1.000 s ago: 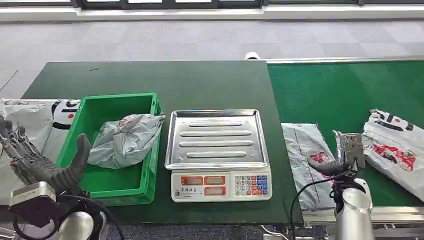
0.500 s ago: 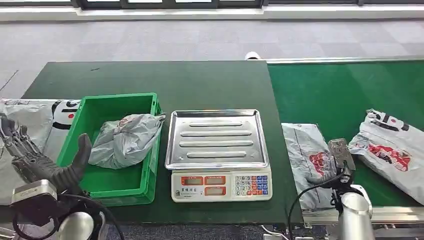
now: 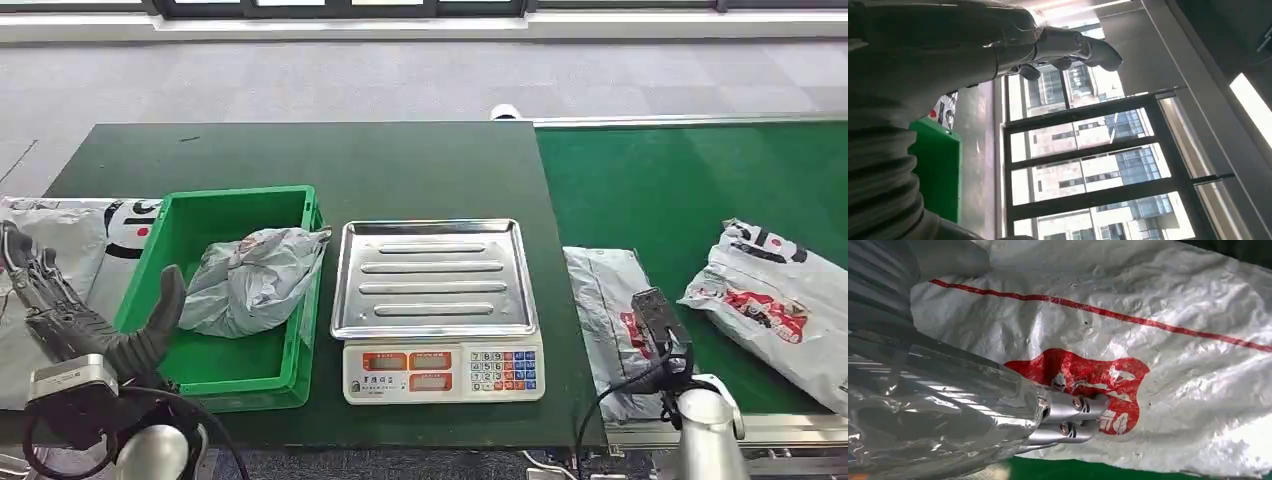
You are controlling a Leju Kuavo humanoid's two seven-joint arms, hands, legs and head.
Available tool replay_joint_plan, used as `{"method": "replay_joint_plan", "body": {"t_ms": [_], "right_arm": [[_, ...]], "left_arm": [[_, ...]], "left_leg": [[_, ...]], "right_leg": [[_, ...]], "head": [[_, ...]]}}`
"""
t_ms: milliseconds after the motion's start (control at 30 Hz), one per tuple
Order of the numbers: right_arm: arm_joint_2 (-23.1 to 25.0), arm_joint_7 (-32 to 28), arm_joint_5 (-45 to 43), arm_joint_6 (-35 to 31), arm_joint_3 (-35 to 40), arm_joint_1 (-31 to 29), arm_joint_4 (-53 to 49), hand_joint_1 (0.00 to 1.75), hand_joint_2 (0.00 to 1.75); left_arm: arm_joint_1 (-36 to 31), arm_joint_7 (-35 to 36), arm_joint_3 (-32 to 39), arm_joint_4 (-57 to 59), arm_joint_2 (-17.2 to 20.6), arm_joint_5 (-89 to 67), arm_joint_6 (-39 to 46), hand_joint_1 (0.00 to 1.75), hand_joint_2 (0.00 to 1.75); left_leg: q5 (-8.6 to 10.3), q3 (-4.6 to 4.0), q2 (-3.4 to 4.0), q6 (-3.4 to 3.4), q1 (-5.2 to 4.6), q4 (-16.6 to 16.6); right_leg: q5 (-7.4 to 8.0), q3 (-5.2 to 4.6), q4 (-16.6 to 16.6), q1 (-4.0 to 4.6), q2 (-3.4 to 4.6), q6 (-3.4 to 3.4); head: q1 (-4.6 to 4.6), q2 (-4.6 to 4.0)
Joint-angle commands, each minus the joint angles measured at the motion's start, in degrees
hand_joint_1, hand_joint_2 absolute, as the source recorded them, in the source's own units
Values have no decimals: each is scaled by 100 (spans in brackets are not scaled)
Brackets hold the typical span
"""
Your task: Moved the parcel from conveyor to table for the left to box.
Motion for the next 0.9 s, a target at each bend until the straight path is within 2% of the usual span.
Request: {"method": "replay_joint_plan", "body": {"t_ms": [33, 100, 133, 167, 700, 800, 900], "right_arm": [[-3, 96, 496, 273, 452, -52, -75, 0, 175], [-5, 203, 695, 506, 431, -53, -46, 0, 175], [11, 214, 733, 510, 368, -61, -36, 65, 175], [23, 186, 764, 499, 353, -70, -44, 175, 175], [66, 134, 948, 365, 328, -72, -362, 175, 175], [237, -1, 1045, 47, 316, -6, -865, 175, 175], [262, 79, 1071, 64, 339, -14, -955, 175, 175]], "left_arm": [[-24, 88, 235, 1, -140, -97, -95, 0, 175], [-54, 113, 235, 27, -159, -134, -162, 0, 175], [-65, 122, 237, 37, -174, -151, -172, 0, 175], [-53, 124, 249, 33, -187, -161, -166, 0, 175], [109, 146, 316, -114, -210, -201, -149, 0, 175], [253, 144, 398, -328, -233, -237, -76, 0, 175], [287, 155, 408, -368, -225, -239, -88, 0, 175]], "left_leg": [[-1, 6, 20, -3, 2, -8], [-1, 6, 18, -3, 1, -5], [1, 10, 22, -5, 2, -13], [3, 12, 23, -6, 1, -18], [1, 13, 7, -4, 2, -13], [0, 13, 14, -5, 0, -16], [-2, 8, 21, -5, 0, -11]], "right_leg": [[4, 2, -8, 2, 8, -1], [3, 1, -6, 2, 7, -1], [5, 5, -12, 3, 7, -2], [8, 7, -18, 3, 5, -2], [4, 13, -14, 3, -6, -1], [3, 11, -14, 1, 0, 1], [3, 5, -8, 0, 8, 0]], "head": [[0, 0], [0, 0], [0, 2], [0, 0], [0, 0], [0, 0], [0, 2]]}}
